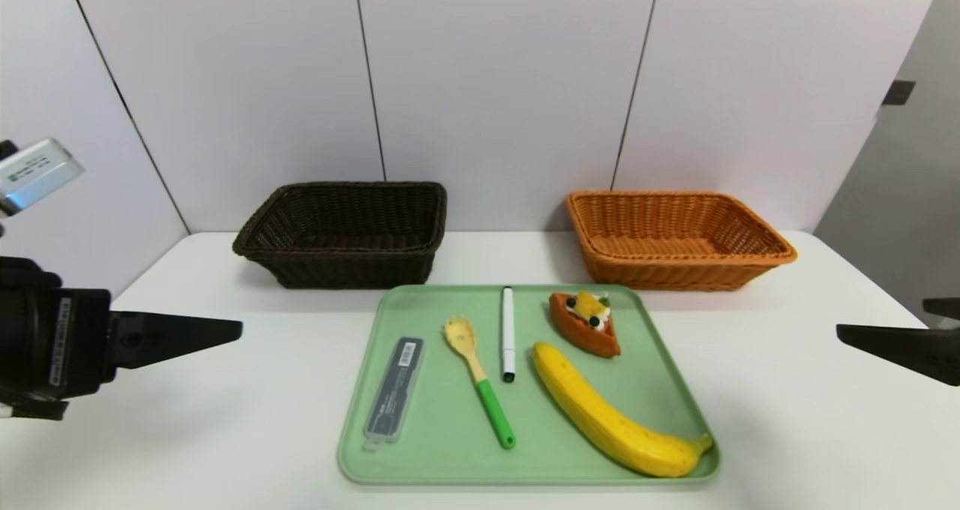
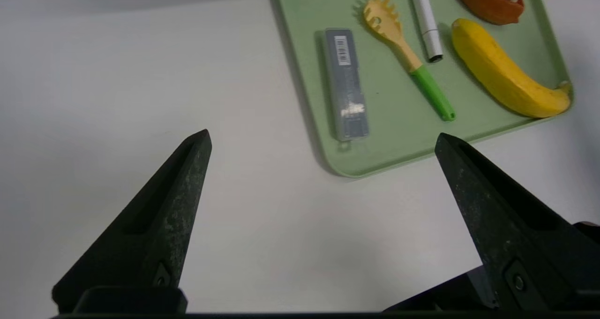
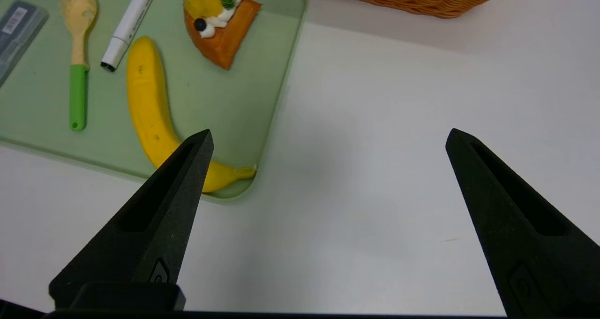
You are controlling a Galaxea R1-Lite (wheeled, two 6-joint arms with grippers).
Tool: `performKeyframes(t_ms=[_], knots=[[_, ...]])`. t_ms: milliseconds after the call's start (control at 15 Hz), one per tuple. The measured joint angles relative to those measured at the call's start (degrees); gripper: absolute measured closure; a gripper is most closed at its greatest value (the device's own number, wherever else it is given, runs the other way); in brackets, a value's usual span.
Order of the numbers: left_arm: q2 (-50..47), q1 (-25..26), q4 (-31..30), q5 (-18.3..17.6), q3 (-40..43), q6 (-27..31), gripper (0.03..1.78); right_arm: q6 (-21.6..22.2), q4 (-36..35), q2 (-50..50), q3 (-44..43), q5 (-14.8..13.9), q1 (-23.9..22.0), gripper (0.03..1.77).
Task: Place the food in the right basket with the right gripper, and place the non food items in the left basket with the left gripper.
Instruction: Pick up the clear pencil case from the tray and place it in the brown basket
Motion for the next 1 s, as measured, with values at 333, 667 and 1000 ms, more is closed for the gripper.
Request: performKeyframes(t_ms=[333, 667, 1000], knots=[[9.29, -10.75, -0.33, 0.24, -4.39, -5.56, 0.12, 0.16, -0.28, 5.52, -0.89, -0.27, 6.28, 0.09], [18.16, -16.96, -0.52, 2.23, -6.07, -8.46, 0.12, 0.91, -0.24, 7.58, 0.13, -0.57, 7.58, 0.09], [27.39, -22.64, -0.55, 9.61, -10.47, -10.3, 0.12, 1.13, -0.33, 8.69, 0.88, -0.52, 7.66, 0.09]])
